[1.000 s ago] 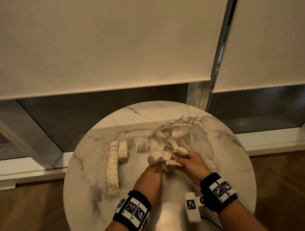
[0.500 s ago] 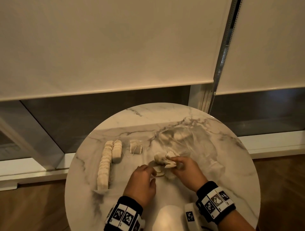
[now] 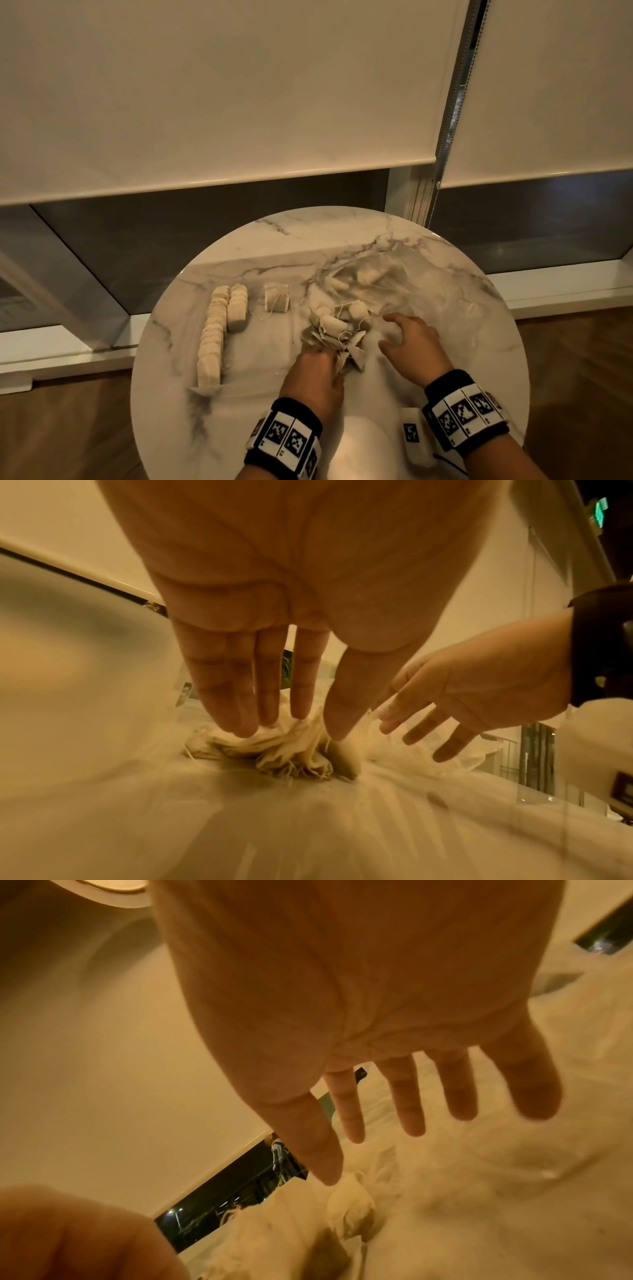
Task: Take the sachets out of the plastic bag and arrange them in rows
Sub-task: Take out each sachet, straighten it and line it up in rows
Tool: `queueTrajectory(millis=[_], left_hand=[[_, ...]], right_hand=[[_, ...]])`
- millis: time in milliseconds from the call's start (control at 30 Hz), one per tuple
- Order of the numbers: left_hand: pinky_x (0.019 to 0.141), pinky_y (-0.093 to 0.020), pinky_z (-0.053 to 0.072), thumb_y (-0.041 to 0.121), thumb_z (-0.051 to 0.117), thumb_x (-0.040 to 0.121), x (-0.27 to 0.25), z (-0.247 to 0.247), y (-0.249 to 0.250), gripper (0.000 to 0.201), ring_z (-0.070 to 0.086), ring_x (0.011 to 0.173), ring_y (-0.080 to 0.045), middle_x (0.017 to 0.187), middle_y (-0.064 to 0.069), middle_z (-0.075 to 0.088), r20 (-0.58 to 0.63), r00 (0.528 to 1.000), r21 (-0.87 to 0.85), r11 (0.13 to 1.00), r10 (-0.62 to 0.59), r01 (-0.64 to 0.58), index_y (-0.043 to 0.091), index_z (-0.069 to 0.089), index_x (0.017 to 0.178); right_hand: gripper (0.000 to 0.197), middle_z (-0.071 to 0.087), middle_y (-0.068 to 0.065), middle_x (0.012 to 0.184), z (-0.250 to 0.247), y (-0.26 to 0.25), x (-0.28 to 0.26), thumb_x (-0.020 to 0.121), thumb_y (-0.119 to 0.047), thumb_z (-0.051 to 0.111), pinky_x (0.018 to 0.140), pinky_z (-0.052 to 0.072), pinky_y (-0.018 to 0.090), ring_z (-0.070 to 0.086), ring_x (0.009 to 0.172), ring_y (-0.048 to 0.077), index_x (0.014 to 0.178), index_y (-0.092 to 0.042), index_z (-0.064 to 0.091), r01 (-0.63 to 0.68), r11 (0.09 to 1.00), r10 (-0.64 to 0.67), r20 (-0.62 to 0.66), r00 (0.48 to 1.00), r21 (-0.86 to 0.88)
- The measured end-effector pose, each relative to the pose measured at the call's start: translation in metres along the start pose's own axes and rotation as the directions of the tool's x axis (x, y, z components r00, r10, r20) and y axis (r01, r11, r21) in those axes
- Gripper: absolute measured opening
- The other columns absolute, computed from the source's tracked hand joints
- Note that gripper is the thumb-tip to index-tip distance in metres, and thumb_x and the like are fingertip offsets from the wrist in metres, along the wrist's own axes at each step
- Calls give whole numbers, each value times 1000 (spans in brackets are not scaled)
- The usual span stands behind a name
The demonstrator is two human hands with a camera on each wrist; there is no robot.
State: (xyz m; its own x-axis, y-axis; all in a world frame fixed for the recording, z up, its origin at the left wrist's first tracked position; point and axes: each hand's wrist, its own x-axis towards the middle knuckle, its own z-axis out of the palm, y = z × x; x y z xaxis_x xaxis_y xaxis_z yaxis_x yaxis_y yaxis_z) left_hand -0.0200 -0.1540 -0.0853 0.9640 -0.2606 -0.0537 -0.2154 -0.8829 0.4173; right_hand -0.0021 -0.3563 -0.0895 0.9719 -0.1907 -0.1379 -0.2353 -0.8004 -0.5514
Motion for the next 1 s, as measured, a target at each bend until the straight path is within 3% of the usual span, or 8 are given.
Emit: queueTrajectory(millis=[167,300,433,533,633,733,833,1000], left_hand=[[87,-32,53,36,61,90,8,0,7,27,63,104,-19,113,1,67,-15,1000,-43,999,-22,22,25,62,114],[85,-34,54,26,55,94,8,-4,11,17,66,99,-21,106,-2,71,4,999,-9,999,-42,42,24,68,104],[81,-31,54,27,54,94,6,-8,6,18,67,92,-18,99,0,71,-84,995,-69,996,-63,57,24,71,101],[81,-33,56,28,57,92,3,-11,3,17,67,88,-17,95,2,72,-109,991,-151,986,-83,66,26,72,99],[79,-31,56,32,62,91,1,-15,4,14,67,85,-10,92,7,72,-160,983,-275,961,-85,38,26,73,99],[78,-19,55,35,65,92,0,-28,11,13,65,88,1,95,15,70,-238,964,-504,863,-116,-21,30,69,104],[77,-13,53,31,70,90,-1,-41,15,19,66,89,5,97,18,69,-213,967,-697,715,-140,-50,32,68,109],[79,-45,60,15,76,86,-1,-42,3,9,73,79,-24,83,-6,76,-173,958,-850,527,-230,-27,17,74,95]], right_hand=[[52,58,-3,117,13,-13,-3,82,-23,72,93,47,27,58,110,18,130,-39,61,217,975,-220,50,974,52],[26,69,-2,106,23,-21,-2,90,-22,62,79,48,26,64,94,15,111,-32,74,252,968,-251,36,967,-5],[12,71,-11,85,19,-16,-1,87,-32,68,72,53,30,63,77,7,95,-34,77,231,970,-228,-46,973,76],[7,65,-12,87,11,-12,1,83,-39,75,73,48,25,58,80,3,88,-34,77,237,949,-216,-120,969,209],[5,71,-7,86,-5,-21,-3,88,-24,75,75,52,24,65,81,10,83,-26,76,204,848,-171,-111,979,490],[8,76,3,80,-21,-35,-11,93,-11,68,62,56,29,70,73,16,90,-14,75,139,688,-183,-15,983,712],[8,74,13,78,-26,-48,-17,93,-5,67,56,52,26,67,65,16,97,-4,74,105,581,-214,27,976,807],[14,73,9,73,-23,-66,-22,90,-3,69,54,52,24,66,63,13,104,-2,70,72,518,-247,68,967,852]])
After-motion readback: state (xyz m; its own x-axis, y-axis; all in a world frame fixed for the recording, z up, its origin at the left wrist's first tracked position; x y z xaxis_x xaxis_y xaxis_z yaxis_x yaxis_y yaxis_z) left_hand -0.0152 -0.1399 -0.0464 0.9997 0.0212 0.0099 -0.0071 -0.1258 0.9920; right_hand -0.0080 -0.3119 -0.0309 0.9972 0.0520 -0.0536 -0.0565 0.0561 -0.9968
